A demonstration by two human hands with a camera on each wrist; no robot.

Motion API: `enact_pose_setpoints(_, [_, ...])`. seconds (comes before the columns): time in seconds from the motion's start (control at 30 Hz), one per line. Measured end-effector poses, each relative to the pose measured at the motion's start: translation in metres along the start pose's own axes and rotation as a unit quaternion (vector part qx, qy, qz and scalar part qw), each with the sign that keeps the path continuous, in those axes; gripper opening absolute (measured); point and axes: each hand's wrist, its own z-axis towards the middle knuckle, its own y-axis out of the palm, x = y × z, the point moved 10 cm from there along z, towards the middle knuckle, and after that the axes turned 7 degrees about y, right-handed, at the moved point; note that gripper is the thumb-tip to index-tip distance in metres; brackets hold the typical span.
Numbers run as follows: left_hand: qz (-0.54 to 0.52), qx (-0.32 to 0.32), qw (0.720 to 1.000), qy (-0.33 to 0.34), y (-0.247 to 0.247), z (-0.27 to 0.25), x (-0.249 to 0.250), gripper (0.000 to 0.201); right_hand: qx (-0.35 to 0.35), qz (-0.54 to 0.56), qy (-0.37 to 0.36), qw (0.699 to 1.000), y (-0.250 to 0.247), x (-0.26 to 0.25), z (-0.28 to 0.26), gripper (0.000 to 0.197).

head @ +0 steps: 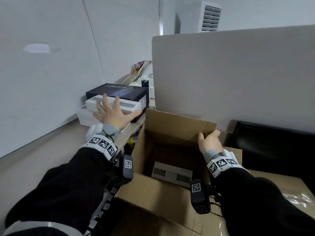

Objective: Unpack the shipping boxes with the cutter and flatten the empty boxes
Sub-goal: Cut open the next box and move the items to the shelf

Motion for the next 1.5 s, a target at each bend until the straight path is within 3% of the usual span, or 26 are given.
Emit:
enact_pose_setpoints(0.1, [0.017,0.036,0.996,0.078,0.003,-0.002,0.020,0.080,-0.002,-0.003,-0.001,1.000,0.000,-0.001,-0.001,0.047])
enact_pose_setpoints(0.2, [-0.025,0.103,0.993,0.060,-0.003,0.000,0.003,0.060,0.000,-0.015,-0.008,1.000,-0.001,-0.002,-0.001,0.047])
enact_pose_setpoints(0.37, [-0.018,0.121,0.992,0.042,-0.006,0.002,-0.006,0.064,0.001,-0.019,-0.013,1.000,-0.003,0.001,0.000,0.045])
enact_pose_setpoints(0.53, [-0.124,0.230,0.954,0.147,-0.041,-0.033,0.070,0.050,-0.002,-0.020,-0.018,1.000,-0.001,-0.002,0.001,0.047])
enact_pose_setpoints(0.6, [-0.175,0.230,0.934,0.209,-0.042,-0.058,0.114,0.038,-0.005,-0.022,-0.020,1.000,0.000,-0.001,0.001,0.047])
enact_pose_setpoints(0.7, [-0.232,0.170,0.911,0.295,-0.018,-0.091,0.163,0.022,-0.020,-0.028,-0.032,0.999,0.001,0.000,0.000,0.046])
enact_pose_setpoints(0.77, [-0.253,0.089,0.915,0.300,0.016,-0.100,0.173,0.016,-0.031,-0.034,-0.044,0.998,0.000,0.000,-0.001,0.044])
enact_pose_setpoints(0.9, [-0.189,-0.199,0.940,0.202,0.128,-0.107,0.160,0.013,-0.047,-0.051,-0.062,0.996,-0.006,0.006,-0.004,0.039])
enact_pose_setpoints(1.0, [-0.107,-0.356,0.918,0.136,0.193,-0.122,0.134,0.029,-0.067,-0.062,-0.077,0.993,-0.006,0.005,-0.005,0.038])
enact_pose_setpoints(1.07, [-0.067,-0.421,0.900,0.097,0.223,-0.131,0.121,0.039,-0.085,-0.069,-0.079,0.991,-0.004,0.008,-0.001,0.037])
enact_pose_setpoints(1.23, [-0.028,-0.464,0.885,0.017,0.265,-0.134,0.093,0.073,-0.117,-0.043,-0.055,0.991,-0.002,0.020,0.010,0.035])
enact_pose_setpoints(1.43, [-0.043,-0.512,0.857,-0.039,0.303,-0.145,0.064,0.091,-0.145,-0.009,-0.027,0.989,0.003,0.020,0.017,0.049])
enact_pose_setpoints(1.5, [-0.032,-0.519,0.853,-0.041,0.309,-0.147,0.059,0.077,-0.140,-0.003,-0.028,0.990,0.006,0.019,0.023,0.050])
